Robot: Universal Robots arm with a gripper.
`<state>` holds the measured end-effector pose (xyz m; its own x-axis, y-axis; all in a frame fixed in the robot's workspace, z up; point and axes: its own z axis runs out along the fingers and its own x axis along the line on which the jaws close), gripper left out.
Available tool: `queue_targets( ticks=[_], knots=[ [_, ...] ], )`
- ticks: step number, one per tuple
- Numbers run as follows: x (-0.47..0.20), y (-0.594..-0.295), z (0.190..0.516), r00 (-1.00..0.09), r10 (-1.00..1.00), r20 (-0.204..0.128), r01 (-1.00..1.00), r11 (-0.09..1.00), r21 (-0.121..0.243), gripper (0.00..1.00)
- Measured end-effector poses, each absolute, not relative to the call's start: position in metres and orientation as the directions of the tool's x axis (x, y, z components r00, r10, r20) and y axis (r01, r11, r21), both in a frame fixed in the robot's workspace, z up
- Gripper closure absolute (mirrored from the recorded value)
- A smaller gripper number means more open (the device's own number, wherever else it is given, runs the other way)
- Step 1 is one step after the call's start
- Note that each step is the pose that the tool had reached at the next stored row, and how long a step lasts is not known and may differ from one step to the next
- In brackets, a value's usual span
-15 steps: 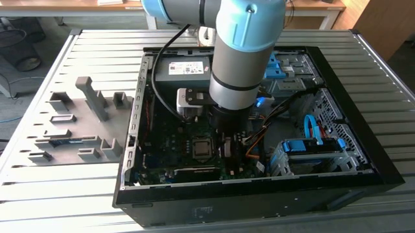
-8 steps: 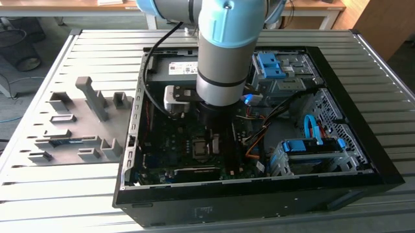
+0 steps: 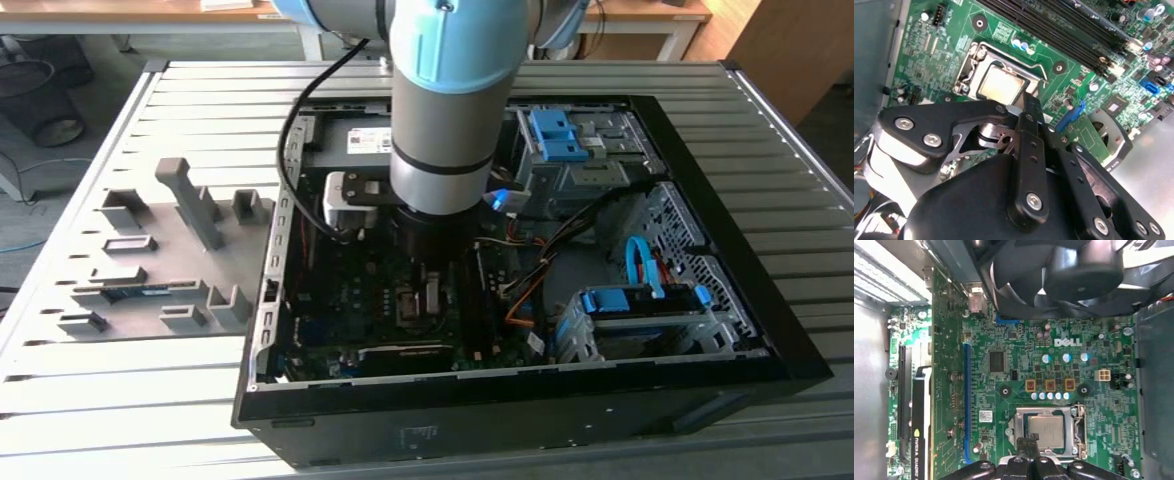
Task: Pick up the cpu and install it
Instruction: 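Install the first cpu locking lever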
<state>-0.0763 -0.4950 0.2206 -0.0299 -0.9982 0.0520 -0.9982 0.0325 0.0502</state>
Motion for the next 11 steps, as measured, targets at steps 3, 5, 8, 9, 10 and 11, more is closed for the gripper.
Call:
queue_targets(
  ticks=[3,5,8,9,10,11],
  knots=[
    [-0.076,-0.495,0.23,-0.03,-0.998,0.047,-0.998,0.032,0.05,0.9],
    [-0.076,-0.495,0.239,-0.03,-0.998,0.047,-0.998,0.032,0.05,0.9],
    [-0.076,-0.495,0.248,-0.03,-0.998,0.049,-0.998,0.032,0.05,0.9],
    [-0.076,-0.495,0.248,-0.03,-0.998,0.049,-0.998,0.032,0.05,0.9],
    [-0.076,-0.495,0.248,-0.03,-0.998,0.05,-0.998,0.032,0.05,0.9],
    [-0.076,-0.495,0.248,-0.03,-0.998,0.05,-0.998,0.032,0.05,0.9]
  ],
)
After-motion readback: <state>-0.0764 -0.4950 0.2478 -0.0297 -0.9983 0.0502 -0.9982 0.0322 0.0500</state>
